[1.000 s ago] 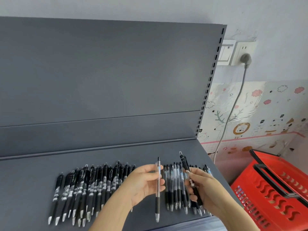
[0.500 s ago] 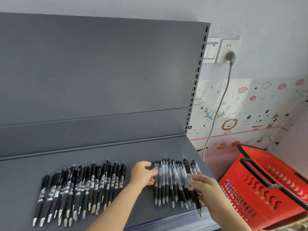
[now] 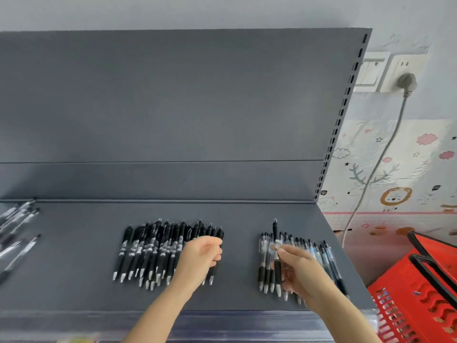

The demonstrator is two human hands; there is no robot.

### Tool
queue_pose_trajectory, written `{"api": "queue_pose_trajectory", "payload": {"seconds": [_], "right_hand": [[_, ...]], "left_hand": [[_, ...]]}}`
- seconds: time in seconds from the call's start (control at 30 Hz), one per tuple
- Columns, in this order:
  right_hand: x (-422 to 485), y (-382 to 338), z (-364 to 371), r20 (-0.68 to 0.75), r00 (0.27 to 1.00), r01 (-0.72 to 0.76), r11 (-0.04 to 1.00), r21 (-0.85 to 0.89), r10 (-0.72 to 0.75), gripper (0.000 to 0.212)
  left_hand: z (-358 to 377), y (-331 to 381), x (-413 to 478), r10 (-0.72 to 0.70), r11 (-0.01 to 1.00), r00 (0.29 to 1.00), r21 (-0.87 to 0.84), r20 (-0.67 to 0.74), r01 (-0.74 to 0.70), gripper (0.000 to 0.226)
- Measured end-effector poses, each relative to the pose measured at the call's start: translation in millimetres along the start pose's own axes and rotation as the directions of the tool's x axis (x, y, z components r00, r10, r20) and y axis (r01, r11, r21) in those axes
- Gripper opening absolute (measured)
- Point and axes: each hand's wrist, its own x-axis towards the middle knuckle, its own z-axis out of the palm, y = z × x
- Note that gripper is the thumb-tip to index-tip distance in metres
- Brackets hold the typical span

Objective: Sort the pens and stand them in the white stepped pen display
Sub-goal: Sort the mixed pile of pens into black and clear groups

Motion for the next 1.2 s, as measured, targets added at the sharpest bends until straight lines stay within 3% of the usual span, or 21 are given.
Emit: {"api": "queue_pose_trajectory", "payload": {"seconds": [0.17, 0.33, 0.47, 0.63, 0.73, 0.8, 0.87, 0.9, 1.03, 1.2], "right_hand": [[15, 8, 73, 0.144, 0.989, -0.008, 0.991, -0.136, 0.028, 0.016], [27, 17, 135, 0.163, 0.985, 0.132, 0.883, -0.450, -0.064, 0.027], [30, 19, 183, 0.134, 0.973, 0.229, 0.708, -0.668, -0.188, 0.032], [36, 33, 226, 0.020, 0.952, 0.187, 0.526, -0.830, -0.307, 0.029], [31, 37, 239, -0.065, 0.930, 0.104, 0.428, -0.898, -0.362, 0.013], [25, 38, 245, -0.112, 0.923, 0.042, 0.386, -0.922, -0.368, 0.027], [18, 36, 253, -0.128, 0.912, 0.025, 0.365, -0.931, -0.389, 0.016], [14, 36, 258, -0.128, 0.904, 0.033, 0.365, -0.930, -0.407, 0.020], [14, 40, 295, -0.016, 0.895, 0.166, 0.366, -0.916, -0.446, 0.026], [29, 57, 362, 0.186, 0.925, 0.309, 0.371, -0.876, -0.331, 0.027]], "left_hand": [[-68, -20, -25, 0.015, 0.994, 0.981, 0.113, -0.194, 0.007, 0.022], [-127, -41, -30, 0.099, 0.941, 0.940, 0.338, -0.326, 0.019, 0.026], [-166, -57, -24, 0.121, 0.920, 0.949, 0.391, -0.292, 0.003, 0.026], [-220, -82, -13, 0.106, 0.947, 0.973, 0.319, -0.204, -0.036, 0.031], [-245, -90, -3, 0.100, 0.944, 0.986, 0.327, -0.136, -0.050, 0.027], [-257, -92, 3, 0.117, 0.934, 0.988, 0.350, -0.099, -0.076, 0.022], [-264, -92, 5, 0.129, 0.925, 0.988, 0.369, -0.083, -0.090, 0.024], [-267, -92, 4, 0.131, 0.921, 0.988, 0.379, -0.082, -0.090, 0.026], [-292, -97, 5, 0.135, 0.910, 0.984, 0.408, -0.118, -0.075, 0.030], [-352, -114, -1, 0.114, 0.904, 0.937, 0.427, -0.331, 0.040, 0.029]]}}
